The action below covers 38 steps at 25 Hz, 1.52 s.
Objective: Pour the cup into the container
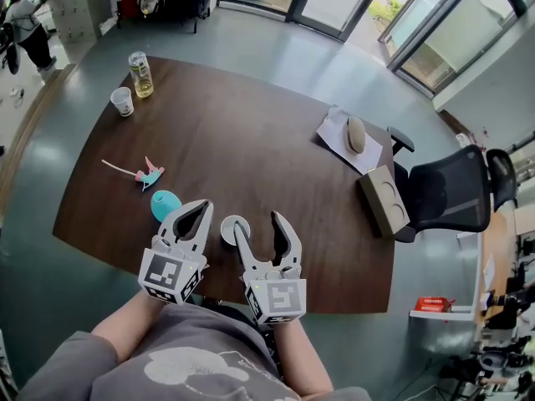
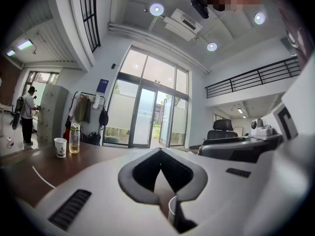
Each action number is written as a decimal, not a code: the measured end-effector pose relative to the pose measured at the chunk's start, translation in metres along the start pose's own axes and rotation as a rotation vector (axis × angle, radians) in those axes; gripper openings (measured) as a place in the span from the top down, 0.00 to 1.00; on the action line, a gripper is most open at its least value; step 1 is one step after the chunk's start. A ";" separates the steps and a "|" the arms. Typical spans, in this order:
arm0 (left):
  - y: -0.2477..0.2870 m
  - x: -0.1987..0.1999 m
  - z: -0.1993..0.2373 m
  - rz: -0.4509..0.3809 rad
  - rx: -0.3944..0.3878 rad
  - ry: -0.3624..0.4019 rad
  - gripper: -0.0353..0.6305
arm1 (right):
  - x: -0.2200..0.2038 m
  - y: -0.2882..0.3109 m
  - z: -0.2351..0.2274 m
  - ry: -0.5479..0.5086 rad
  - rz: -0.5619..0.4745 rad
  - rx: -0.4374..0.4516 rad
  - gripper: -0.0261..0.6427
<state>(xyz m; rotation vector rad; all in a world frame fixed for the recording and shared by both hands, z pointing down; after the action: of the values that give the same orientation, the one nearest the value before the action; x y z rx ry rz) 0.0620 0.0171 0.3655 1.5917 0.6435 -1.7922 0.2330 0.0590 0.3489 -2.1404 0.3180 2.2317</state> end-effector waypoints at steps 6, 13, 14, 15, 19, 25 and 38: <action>0.000 0.018 0.006 -0.021 -0.007 0.011 0.94 | 0.012 0.007 0.004 0.001 -0.015 -0.050 0.70; -0.002 0.031 0.017 -0.023 -0.032 0.023 0.94 | 0.026 0.014 0.001 0.048 -0.042 -0.183 0.98; -0.004 0.033 0.020 -0.022 -0.031 0.022 0.94 | 0.028 0.015 0.000 0.058 -0.038 -0.189 0.98; -0.005 0.035 0.023 -0.021 -0.031 0.020 0.94 | 0.030 0.016 0.000 0.062 -0.038 -0.198 0.98; -0.011 0.041 0.030 -0.027 -0.042 0.017 0.94 | 0.038 0.017 0.005 0.040 -0.064 -0.246 0.98; -0.019 0.046 0.036 -0.034 -0.064 0.014 0.94 | 0.050 0.016 0.017 -0.005 -0.063 -0.266 0.98; -0.039 0.048 0.044 -0.045 -0.090 0.004 0.94 | 0.048 0.011 0.051 -0.013 -0.025 -0.226 0.98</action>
<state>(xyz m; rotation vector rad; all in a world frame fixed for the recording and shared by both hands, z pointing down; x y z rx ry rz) 0.0011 0.0046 0.3217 1.5320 0.7567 -1.7680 0.1783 0.0517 0.3043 -2.2177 0.0389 2.3690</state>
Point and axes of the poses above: the fingertips, and each gripper's own axes: y forward along the fingers, z to its left, x out of its top, the point moved 9 cm from there along -y, backward along the fingers, and after that the axes turned 10 degrees about -x, right-handed, at the moved point
